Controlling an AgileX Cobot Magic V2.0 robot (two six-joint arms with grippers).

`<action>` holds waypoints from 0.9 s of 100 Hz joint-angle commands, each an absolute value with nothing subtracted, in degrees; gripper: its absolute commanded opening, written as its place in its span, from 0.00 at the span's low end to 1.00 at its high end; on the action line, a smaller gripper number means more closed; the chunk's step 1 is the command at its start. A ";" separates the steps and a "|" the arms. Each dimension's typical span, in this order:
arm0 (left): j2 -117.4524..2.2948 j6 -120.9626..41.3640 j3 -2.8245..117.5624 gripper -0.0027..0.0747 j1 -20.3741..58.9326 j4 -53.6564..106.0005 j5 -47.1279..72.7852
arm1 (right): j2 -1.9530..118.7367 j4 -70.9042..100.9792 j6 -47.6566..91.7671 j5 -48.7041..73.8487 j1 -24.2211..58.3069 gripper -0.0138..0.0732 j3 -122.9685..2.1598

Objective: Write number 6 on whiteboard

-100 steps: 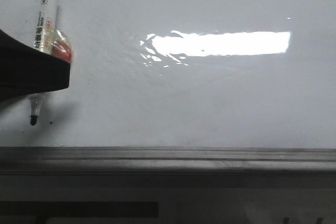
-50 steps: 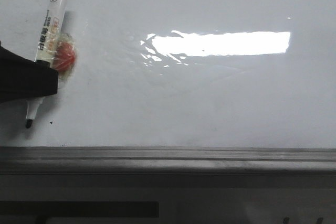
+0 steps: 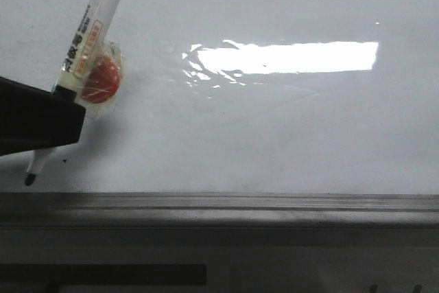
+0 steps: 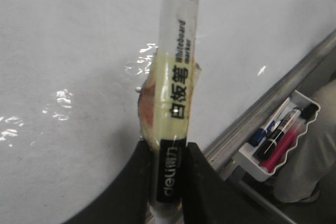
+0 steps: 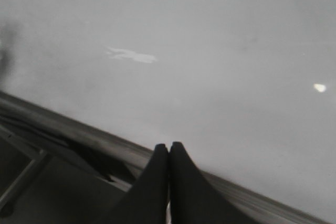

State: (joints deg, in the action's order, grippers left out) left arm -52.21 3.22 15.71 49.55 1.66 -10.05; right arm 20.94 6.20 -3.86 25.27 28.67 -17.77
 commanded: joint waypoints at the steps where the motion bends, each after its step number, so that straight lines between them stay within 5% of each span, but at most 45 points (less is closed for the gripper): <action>1: -51.23 3.25 18.36 0.01 49.97 -2.53 -11.40 | 22.79 6.32 -3.19 21.07 32.67 0.09 -19.74; 33: -51.09 3.25 23.30 0.01 49.97 -26.59 -10.29 | 33.03 5.39 0.00 8.75 48.12 0.51 -19.74; 47: -51.09 3.25 23.69 0.01 50.06 -31.40 -11.03 | 38.63 5.26 0.00 0.00 52.30 0.52 -21.07; 90: -51.23 3.25 23.69 0.01 53.49 -33.51 -10.36 | 53.26 8.36 -0.31 5.87 54.57 0.52 -38.30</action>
